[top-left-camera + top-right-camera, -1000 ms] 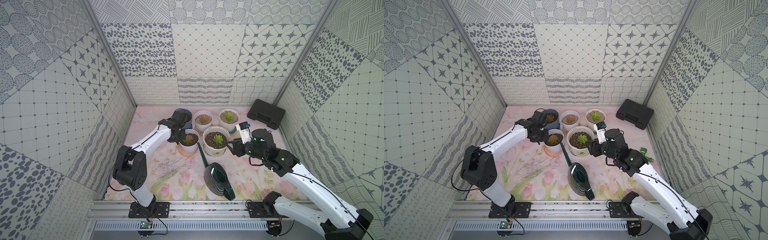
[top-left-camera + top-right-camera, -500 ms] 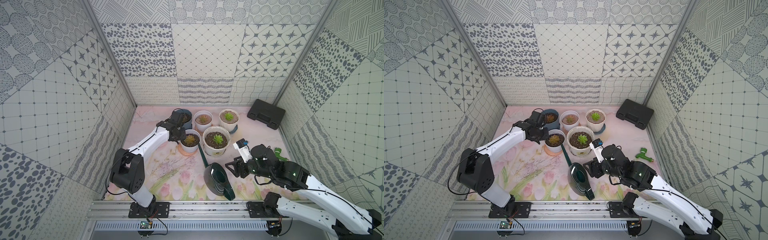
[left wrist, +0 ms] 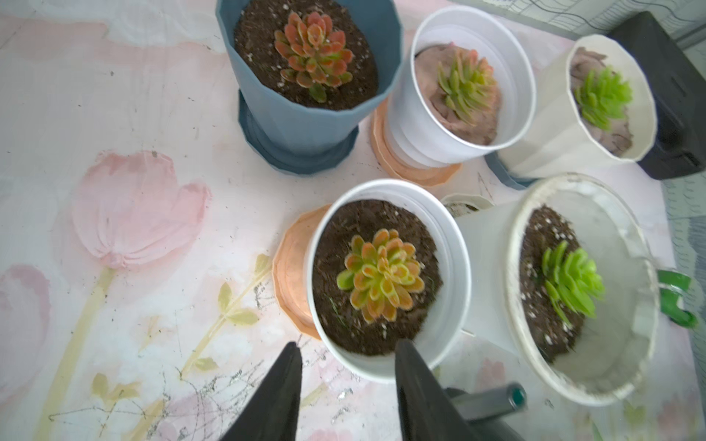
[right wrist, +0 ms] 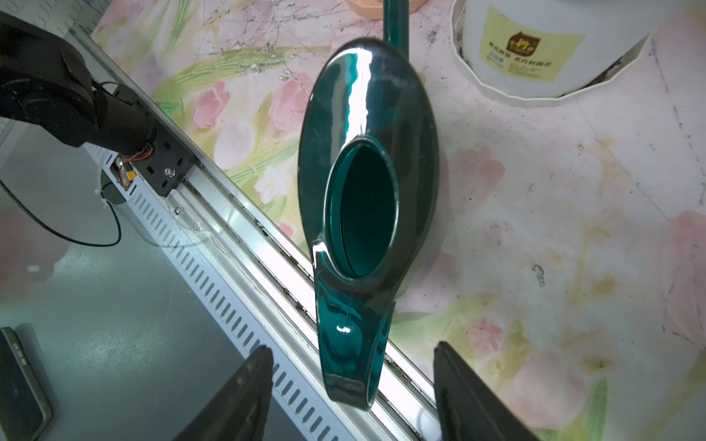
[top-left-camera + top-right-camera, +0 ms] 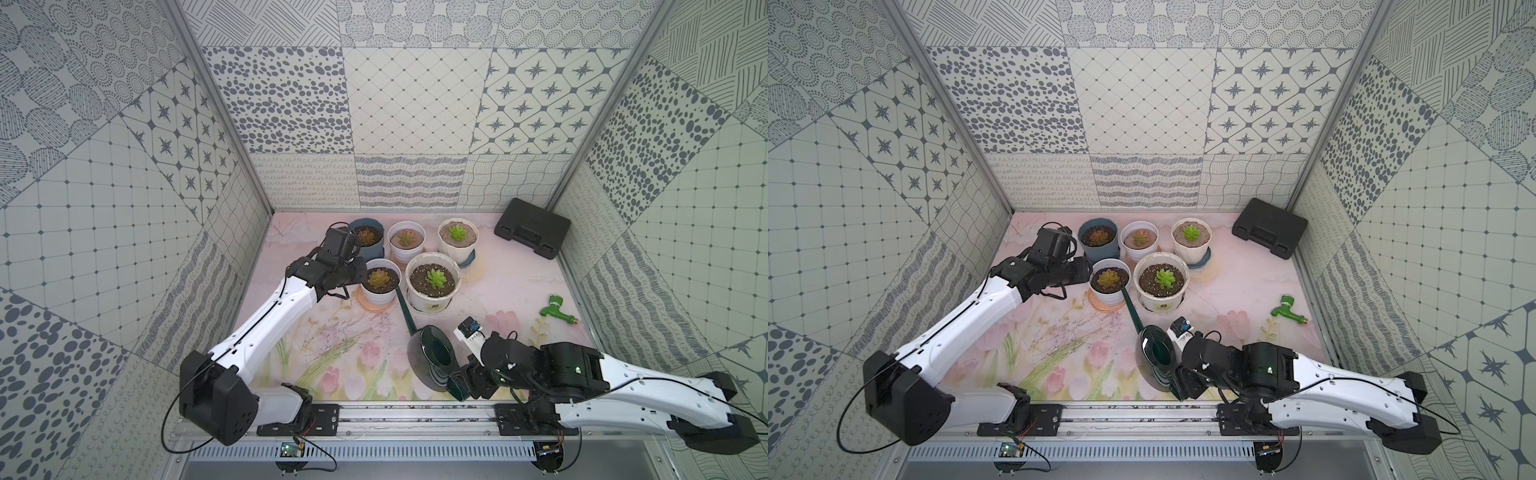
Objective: Water the succulent around the soil edge
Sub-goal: Move the pot to the center of the board, then pick up the watering can from the center of the board.
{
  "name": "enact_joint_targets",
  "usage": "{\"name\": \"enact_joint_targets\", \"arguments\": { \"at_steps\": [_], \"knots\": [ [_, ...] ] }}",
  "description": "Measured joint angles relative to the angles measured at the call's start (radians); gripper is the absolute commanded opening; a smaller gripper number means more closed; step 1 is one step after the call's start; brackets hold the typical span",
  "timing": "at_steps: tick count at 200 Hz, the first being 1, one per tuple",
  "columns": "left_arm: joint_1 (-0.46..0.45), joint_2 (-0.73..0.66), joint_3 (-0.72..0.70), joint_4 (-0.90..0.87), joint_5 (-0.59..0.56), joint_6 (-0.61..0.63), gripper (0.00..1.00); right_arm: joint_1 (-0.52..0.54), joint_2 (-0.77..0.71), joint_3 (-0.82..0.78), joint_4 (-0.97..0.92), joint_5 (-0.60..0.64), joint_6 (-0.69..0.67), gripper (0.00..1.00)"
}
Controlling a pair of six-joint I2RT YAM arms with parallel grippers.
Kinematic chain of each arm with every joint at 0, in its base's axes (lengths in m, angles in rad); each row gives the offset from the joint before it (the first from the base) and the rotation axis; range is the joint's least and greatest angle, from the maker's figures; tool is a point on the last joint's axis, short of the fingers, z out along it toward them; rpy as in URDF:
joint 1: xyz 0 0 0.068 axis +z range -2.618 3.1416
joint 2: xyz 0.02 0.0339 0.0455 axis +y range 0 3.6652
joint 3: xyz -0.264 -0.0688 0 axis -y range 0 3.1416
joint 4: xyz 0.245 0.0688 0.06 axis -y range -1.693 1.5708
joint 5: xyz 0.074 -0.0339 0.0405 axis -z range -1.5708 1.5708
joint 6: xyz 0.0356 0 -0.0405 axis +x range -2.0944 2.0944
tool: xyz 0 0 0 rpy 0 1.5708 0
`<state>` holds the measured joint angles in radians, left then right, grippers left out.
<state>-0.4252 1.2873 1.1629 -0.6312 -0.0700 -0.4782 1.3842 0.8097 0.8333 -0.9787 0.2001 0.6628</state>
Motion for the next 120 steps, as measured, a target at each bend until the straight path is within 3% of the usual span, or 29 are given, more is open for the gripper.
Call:
{"name": "enact_joint_targets", "arguments": {
  "at_steps": [57,120],
  "knots": [
    [-0.170,-0.229,-0.197,0.028,0.014,-0.019,0.47,0.103,0.148,-0.043,0.053,0.026,0.064,0.64],
    [-0.218,-0.343,-0.292,0.045,0.014,-0.034,0.47,0.109,0.165,-0.094,0.116,0.047,0.129,0.54]
  ]
}}
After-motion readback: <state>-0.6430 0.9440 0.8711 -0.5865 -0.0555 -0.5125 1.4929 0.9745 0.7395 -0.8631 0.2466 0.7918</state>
